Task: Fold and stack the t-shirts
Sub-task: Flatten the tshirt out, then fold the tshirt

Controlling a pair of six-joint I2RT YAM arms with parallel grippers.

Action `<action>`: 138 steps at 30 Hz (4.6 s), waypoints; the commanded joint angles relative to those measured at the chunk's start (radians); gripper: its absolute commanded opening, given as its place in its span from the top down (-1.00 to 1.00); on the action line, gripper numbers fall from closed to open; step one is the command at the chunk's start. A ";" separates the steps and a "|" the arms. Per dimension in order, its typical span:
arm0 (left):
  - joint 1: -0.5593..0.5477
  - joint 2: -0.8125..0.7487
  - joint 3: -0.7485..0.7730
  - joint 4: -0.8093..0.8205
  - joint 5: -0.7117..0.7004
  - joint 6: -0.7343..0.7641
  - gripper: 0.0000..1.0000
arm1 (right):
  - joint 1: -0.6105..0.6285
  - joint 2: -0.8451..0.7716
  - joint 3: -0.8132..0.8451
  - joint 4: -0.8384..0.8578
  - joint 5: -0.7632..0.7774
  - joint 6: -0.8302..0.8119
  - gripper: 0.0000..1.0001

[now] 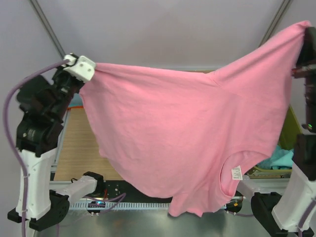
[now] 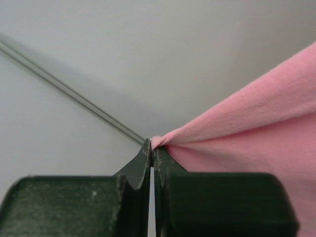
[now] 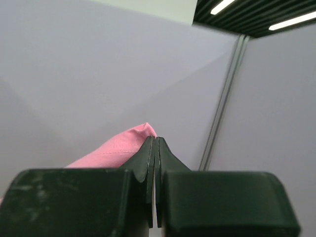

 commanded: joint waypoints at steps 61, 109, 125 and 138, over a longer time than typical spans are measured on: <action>0.188 1.420 0.470 0.224 0.055 -0.146 1.00 | 0.040 1.476 0.260 0.375 0.108 0.002 0.98; 0.224 1.138 0.343 -0.277 0.404 -0.074 1.00 | 0.053 0.906 -0.362 0.212 -0.017 0.059 0.98; 0.231 1.121 0.321 -0.371 0.396 0.026 1.00 | 0.053 0.778 -0.441 0.180 -0.022 0.085 0.98; 0.233 1.078 0.259 -0.459 0.396 0.070 1.00 | 0.055 0.688 -0.544 0.162 -0.030 0.105 0.98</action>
